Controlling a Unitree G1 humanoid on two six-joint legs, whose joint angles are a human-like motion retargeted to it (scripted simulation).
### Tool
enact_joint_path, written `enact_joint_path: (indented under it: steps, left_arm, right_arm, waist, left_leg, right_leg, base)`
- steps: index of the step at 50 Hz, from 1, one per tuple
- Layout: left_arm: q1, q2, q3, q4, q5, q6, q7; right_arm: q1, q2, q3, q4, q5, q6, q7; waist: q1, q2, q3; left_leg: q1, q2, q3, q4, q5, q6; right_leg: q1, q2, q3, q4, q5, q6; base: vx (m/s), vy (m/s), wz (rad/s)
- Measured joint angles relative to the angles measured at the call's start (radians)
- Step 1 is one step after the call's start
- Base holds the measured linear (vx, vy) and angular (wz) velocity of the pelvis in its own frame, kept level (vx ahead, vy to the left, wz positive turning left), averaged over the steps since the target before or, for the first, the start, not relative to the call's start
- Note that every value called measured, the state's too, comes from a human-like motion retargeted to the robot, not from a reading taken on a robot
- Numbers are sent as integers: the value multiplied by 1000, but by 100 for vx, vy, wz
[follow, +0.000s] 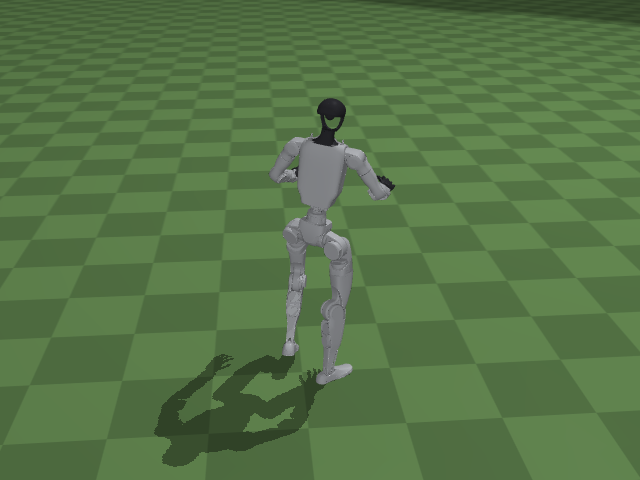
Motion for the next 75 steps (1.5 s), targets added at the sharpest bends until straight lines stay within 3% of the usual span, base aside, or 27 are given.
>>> enact_joint_path:
  steps: [6,10,12,15,17,20,23,25,28,30,33,38,42,45,47,50,52,54,56,61,65,68,71,75]
  left_arm:
    - [12,1,36,1,1,-7,4]
    - [36,1,68,7,12,-21,8]
    - [41,3,82,-3,-13,-7,19]
    - [56,19,92,2,4,-12,13]
    - [68,33,91,6,14,-13,12]
    - [75,47,79,9,17,-8,5]
    - [52,67,46,19,-10,-4,6]
    - [36,72,11,30,-17,-4,6]
    - [-1,64,-33,45,-10,-9,10]
    - [-39,50,-56,56,-2,-9,10]
    - [-109,27,-85,73,-2,-9,3]
    - [-189,-13,-124,77,25,0,-13]
    - [-229,-36,-152,70,20,-13,-6]
    - [-254,-44,-163,67,8,-22,13]
    - [-240,-46,-170,60,21,-31,19]
    - [-232,-43,-174,55,42,-37,32]
    - [-249,-42,-166,60,37,-22,38]
    - [-230,-44,-159,60,50,-33,37]
    - [-197,-47,-148,60,64,-52,34]
    - [-96,-41,-105,40,54,-55,25]
    - [-27,-17,-60,11,20,-47,34]
    - [3,8,-30,-9,-8,-28,28]
    - [34,31,-10,-19,-15,-26,17]
    - [67,50,3,-23,-17,-31,10]
  right_arm:
    - [-89,48,37,24,-17,-2,-34]
    - [-136,95,64,42,-29,-16,-50]
    - [-151,103,56,46,-31,6,-47]
    - [-150,141,63,51,-41,4,-39]
    - [-133,158,58,52,-33,-4,-41]
    - [-100,174,48,53,-16,-6,-32]
    - [-65,182,34,45,10,0,-27]
    - [-32,182,30,39,31,-5,-31]
    - [17,177,16,26,57,-24,-36]
    - [41,171,-2,19,70,-33,-33]
    - [54,156,-20,19,84,-36,-32]
    - [82,141,-49,34,91,-40,-24]
    - [98,132,-66,40,90,-33,-22]
    - [91,125,-75,38,82,-21,-31]
    - [107,129,-72,27,78,-32,-33]
    - [113,125,-78,18,70,-45,-42]
    - [91,104,-92,23,79,-29,-44]
    - [106,101,-103,20,76,-41,-34]
    - [133,100,-113,16,70,-61,-21]
    - [179,74,-110,2,59,-67,3]
    - [161,50,-85,-15,42,-57,9]
    - [107,34,-59,-19,47,-37,-2]
    - [52,43,-29,-18,41,-31,-12]
    - [-1,67,-9,-19,34,-30,-26]
  waist:
    - [86,12,9]
    - [109,30,1]
    - [123,21,14]
    - [138,1,0]
    - [119,-5,-31]
    - [98,-12,-41]
    - [51,-42,-49]
    - [6,-53,-63]
    - [-59,-44,-74]
    - [-99,-37,-71]
    - [-141,-26,-41]
    - [-209,-29,-21]
    - [-254,-73,-2]
    - [-278,-95,21]
    - [-284,-94,14]
    - [-300,-89,0]
    - [-310,-79,-2]
    - [-315,-72,-28]
    - [-312,-64,-64]
    - [-266,-41,-125]
    - [-211,-30,-138]
    - [-163,-30,-110]
    - [-98,-42,-73]
    - [-13,-58,-35]
  left_leg:
    - [-9,-23,195,-555,72,-30]
    - [6,-30,323,-881,136,-113]
    - [37,-65,322,-984,179,-115]
    - [58,-47,306,-947,206,-50]
    - [49,-16,272,-857,187,-59]
    - [90,12,231,-760,131,-38]
    - [118,-7,175,-689,61,-2]
    - [138,-27,118,-665,35,2]
    - [171,-37,19,-650,19,-33]
    - [192,-43,-45,-640,7,-59]
    - [244,-51,-120,-639,-12,-91]
    - [318,-87,-222,-675,-28,-126]
    - [381,-152,-291,-694,-40,-131]
    - [431,-183,-327,-699,-54,-142]
    - [470,-180,-330,-712,-62,-140]
    - [502,-183,-350,-711,-60,-144]
    - [500,-186,-370,-674,-59,-145]
    - [508,-193,-396,-650,-37,-144]
    - [506,-200,-421,-613,11,-152]
    - [377,-203,-426,-293,218,-173]
    - [174,-159,-349,69,290,-129]
    - [76,-86,-256,199,191,-39]
    - [30,-48,-172,171,80,31]
    - [-12,-72,-130,-59,5,43]
  right_leg:
    - [47,34,-49,39,-36,17]
    - [100,77,-68,52,-49,38]
    - [160,83,-61,2,-33,29]
    - [149,58,-44,138,-35,33]
    - [140,53,-50,227,-12,15]
    - [143,28,-48,379,96,-48]
    - [9,-41,0,709,231,-57]
    - [-77,-22,84,852,275,-40]
    - [-185,72,195,937,243,2]
    - [-232,83,190,929,210,-1]
    - [-270,39,108,849,122,-65]
    - [-301,68,54,476,10,-96]
    - [-309,101,107,110,141,-23]
    - [-304,107,46,-114,258,31]
    - [-325,109,-56,-130,228,74]
    - [-326,110,-128,-133,173,85]
    - [-287,128,-106,-186,200,54]
    - [-279,113,-91,-154,211,58]
    - [-286,87,-86,-92,202,70]
    - [-233,65,-53,-23,114,30]
    - [-203,62,-4,31,46,9]
    - [-120,88,39,-41,35,-17]
    - [-74,90,103,-30,7,-10]
    - [-35,87,183,7,-33,19]
  base:
    - [42,-2,26]
    - [51,5,10]
    - [57,10,-2]
    - [61,12,-13]
    - [67,19,25]
    - [70,22,45]
    - [64,23,94]
    - [59,21,139]
    - [55,17,154]
    - [53,14,153]
    - [49,10,135]
    - [46,1,133]
    - [47,-6,112]
    - [51,-9,73]
    - [55,-11,36]
    - [58,-12,41]
    - [63,-13,48]
    - [69,-14,41]
    - [72,-16,27]
    - [68,-19,-8]
    - [59,-18,-46]
    - [54,-17,-76]
    - [53,-12,-120]
    - [53,-4,-121]
